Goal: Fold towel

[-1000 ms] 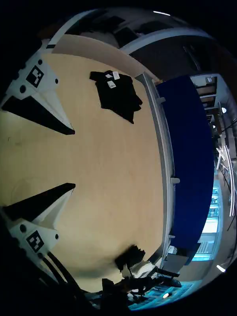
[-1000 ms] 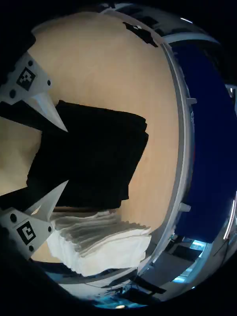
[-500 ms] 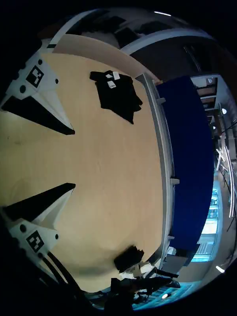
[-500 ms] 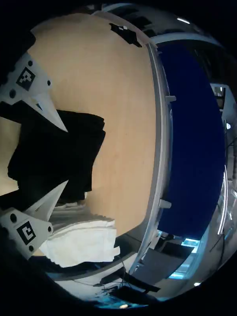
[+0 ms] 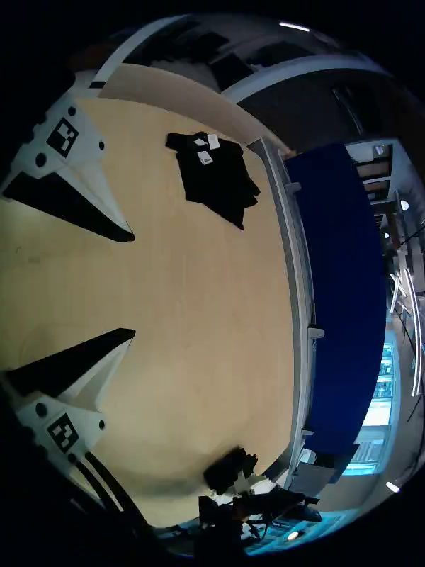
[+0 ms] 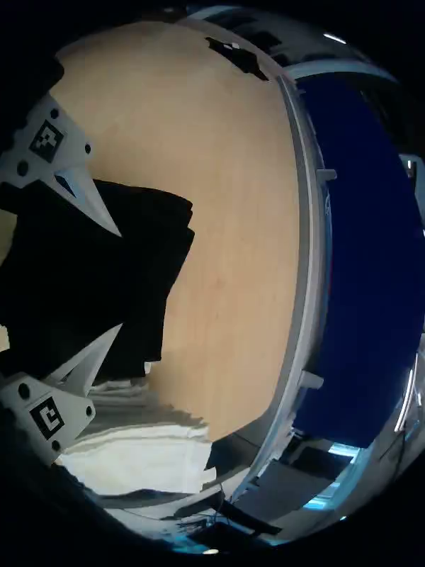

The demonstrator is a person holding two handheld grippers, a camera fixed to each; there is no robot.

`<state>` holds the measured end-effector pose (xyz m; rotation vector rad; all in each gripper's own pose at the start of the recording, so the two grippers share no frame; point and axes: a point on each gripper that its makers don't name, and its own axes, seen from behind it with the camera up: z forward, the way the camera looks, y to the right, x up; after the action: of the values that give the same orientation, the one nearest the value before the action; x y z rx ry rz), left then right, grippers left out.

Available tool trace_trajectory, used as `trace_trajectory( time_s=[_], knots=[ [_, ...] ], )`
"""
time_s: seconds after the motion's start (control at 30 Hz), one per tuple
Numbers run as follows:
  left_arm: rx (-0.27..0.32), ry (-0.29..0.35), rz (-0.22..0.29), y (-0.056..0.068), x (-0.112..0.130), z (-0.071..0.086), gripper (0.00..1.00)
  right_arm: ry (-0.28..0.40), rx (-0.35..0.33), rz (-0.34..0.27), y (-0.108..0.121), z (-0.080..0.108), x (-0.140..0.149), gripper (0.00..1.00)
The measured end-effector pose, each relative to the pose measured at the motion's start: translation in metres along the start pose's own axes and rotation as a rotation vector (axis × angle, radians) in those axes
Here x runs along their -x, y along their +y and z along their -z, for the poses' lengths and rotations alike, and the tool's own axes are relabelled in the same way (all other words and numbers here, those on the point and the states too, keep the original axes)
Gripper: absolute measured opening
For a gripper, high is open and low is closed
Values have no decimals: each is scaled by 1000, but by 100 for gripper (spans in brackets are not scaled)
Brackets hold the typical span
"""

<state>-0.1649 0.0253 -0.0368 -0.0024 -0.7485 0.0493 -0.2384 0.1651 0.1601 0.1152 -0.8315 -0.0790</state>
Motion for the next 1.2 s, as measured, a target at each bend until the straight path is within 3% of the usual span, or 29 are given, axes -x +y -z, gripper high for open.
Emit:
trace_trajectory(
  time_s=[0.3, 0.6, 0.9, 1.2],
  knots=[
    [-7, -6, 12, -1, 3, -1, 90, -7, -12, 4, 1, -7, 1, 75],
    [-7, 5, 12, -6, -2, -1, 90, 77, -16, -23, -1, 24, -17, 74],
    [4, 19, 14, -4, -3, 2, 90, 82, -12, -27, -11, 48, 8, 74],
    [18, 27, 10, 1, -3, 4, 90, 52, -17, -42, -26, 59, 44, 75]
  ],
)
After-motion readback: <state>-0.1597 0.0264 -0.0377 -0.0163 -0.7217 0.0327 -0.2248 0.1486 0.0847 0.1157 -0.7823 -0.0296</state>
